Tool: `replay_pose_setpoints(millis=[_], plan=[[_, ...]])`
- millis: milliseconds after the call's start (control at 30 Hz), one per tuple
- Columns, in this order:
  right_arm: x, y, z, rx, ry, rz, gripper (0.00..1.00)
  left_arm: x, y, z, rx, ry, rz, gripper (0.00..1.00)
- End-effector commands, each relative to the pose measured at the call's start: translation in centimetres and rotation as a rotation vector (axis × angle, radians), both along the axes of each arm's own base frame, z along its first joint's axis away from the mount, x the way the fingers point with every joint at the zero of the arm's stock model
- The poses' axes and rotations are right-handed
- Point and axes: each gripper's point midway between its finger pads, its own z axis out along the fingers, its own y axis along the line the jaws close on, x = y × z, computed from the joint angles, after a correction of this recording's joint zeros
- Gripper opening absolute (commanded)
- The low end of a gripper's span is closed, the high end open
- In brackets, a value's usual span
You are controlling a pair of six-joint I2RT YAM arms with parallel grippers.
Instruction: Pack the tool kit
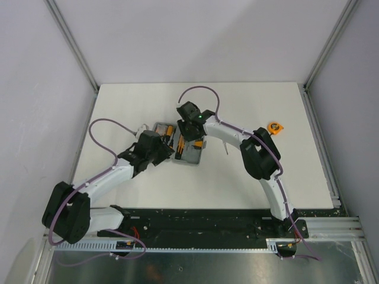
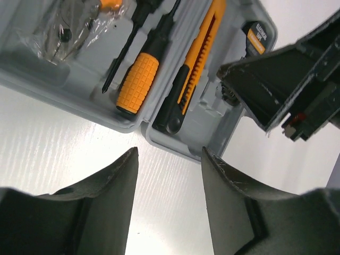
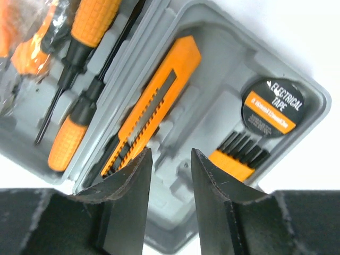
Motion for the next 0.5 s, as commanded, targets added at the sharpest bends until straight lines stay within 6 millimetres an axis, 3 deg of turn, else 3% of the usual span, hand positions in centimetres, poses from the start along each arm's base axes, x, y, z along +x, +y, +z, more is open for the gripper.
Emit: replay_pose_setpoints(millis=[0, 200, 467], plan=[[-1.6, 0.9, 4.9, 0.084, -0.043, 0.073, 0.38, 1.0, 1.5, 2.7, 0.072, -0.088, 0.0, 0.55], [-4.4, 2.6, 4.1, 0.107, -0.022, 0.159, 0.26, 2.3, 3.5, 3.5, 0.077, -0.105, 0.035, 0.49], [-6.5, 4.0, 0.2, 0.035, 0.034, 0.213, 0.2, 3.2, 5.5, 1.3, 0.077, -0.023, 0.023, 0.43]])
